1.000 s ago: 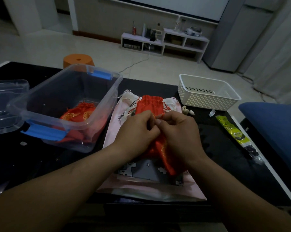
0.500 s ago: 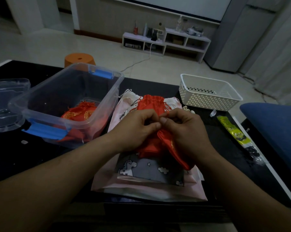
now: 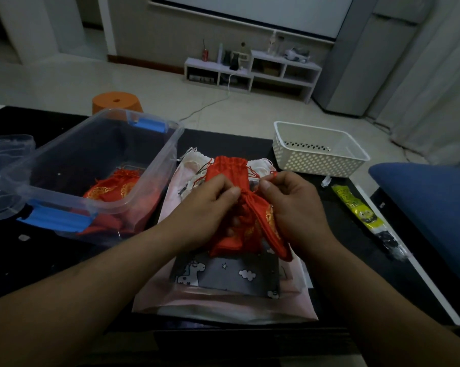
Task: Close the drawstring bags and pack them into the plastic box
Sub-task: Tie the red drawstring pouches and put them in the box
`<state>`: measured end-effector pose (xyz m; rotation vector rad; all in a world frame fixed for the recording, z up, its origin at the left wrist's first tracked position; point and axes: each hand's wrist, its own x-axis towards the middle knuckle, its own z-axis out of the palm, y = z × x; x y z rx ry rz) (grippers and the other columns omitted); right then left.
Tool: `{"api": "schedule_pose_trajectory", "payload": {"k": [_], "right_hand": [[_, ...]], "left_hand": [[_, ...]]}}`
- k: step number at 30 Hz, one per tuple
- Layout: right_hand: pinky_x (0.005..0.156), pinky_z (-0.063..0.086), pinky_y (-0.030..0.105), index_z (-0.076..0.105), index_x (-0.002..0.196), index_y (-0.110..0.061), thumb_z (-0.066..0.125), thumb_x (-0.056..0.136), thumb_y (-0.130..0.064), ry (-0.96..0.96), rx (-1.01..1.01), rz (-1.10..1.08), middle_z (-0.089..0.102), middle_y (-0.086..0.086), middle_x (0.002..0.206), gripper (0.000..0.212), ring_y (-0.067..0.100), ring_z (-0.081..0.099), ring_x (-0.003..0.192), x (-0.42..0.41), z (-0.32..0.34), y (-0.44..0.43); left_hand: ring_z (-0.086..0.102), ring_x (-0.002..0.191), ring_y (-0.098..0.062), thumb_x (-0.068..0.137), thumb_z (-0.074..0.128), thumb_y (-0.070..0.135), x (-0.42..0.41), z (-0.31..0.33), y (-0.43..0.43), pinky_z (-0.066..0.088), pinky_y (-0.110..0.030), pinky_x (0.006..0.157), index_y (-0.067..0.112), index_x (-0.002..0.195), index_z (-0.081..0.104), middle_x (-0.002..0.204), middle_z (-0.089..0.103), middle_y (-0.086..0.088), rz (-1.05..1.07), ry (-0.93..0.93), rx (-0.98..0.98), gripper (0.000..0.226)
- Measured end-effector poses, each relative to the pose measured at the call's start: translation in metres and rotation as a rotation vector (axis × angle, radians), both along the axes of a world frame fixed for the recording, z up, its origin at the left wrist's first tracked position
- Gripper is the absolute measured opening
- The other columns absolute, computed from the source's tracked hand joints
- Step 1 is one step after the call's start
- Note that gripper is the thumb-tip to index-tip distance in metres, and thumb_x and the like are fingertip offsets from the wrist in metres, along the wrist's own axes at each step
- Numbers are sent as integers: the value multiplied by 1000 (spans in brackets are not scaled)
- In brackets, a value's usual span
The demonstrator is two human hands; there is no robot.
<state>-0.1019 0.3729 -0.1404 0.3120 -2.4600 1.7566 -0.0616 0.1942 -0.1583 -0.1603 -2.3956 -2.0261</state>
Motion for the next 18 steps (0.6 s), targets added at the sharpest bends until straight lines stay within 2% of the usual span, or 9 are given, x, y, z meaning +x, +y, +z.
{"api": "schedule_pose_trajectory", "payload": {"k": [2,3,5,7,10,13,15,17,18], "right_hand": [[85,60,53,72,92,-11,69,99,-15,54,0,-12,76,7,87,9,25,74,86,1,1,-5],[84,60,49,72,92,-11,69,99,-16,88,20,-15,75,5,87,8,22,73,86,2,1,-7],[78,60,36,72,92,-14,70,98,-17,145,56,-22,74,-1,86,7,14,71,83,4,4,-11],[73,57,29,71,90,-15,71,98,-17,177,67,-23,73,-2,84,8,10,70,80,4,7,-15],[78,61,39,72,91,-18,68,100,-17,153,14,-4,75,2,85,10,18,73,82,5,9,-19],[83,62,46,73,92,-17,66,101,-15,72,-67,31,76,6,87,12,26,74,87,6,12,-23],[84,61,49,74,99,-17,68,101,-27,-22,-76,105,77,8,92,12,31,74,92,6,15,-23],[82,60,49,75,105,-21,72,94,-46,-157,-65,218,78,7,99,28,30,75,95,6,23,-28],[79,59,46,76,104,-20,73,92,-49,-216,-77,280,79,8,99,31,29,75,93,7,28,-30]], "left_hand": [[68,72,-28,103,54,49,3,7,7,60,-44,67,5,107,56,85,72,-11,-16,-169,181,45],[68,71,-27,101,57,52,5,12,9,59,-38,62,3,107,57,86,72,-14,-33,-212,194,49],[69,68,-21,101,64,41,7,14,12,57,-28,55,5,101,60,86,71,-15,-23,-211,129,36],[67,62,-18,102,64,23,6,12,9,56,-29,55,8,93,62,77,67,-11,39,-175,105,18],[57,60,-16,102,60,16,4,10,-2,50,-32,56,14,82,56,67,58,-2,59,-126,68,20],[56,69,-20,101,59,18,9,17,-11,50,-42,68,11,85,55,74,59,-6,74,-62,3,18],[53,69,-19,101,57,19,14,28,-14,47,-43,68,14,87,54,75,57,-7,112,-18,-8,16],[52,67,-18,102,55,22,20,43,-23,46,-42,66,14,89,53,75,55,-5,185,43,-31,15],[52,68,-17,102,54,24,21,51,-27,47,-42,66,13,90,53,75,56,-5,232,81,-55,17]]}}
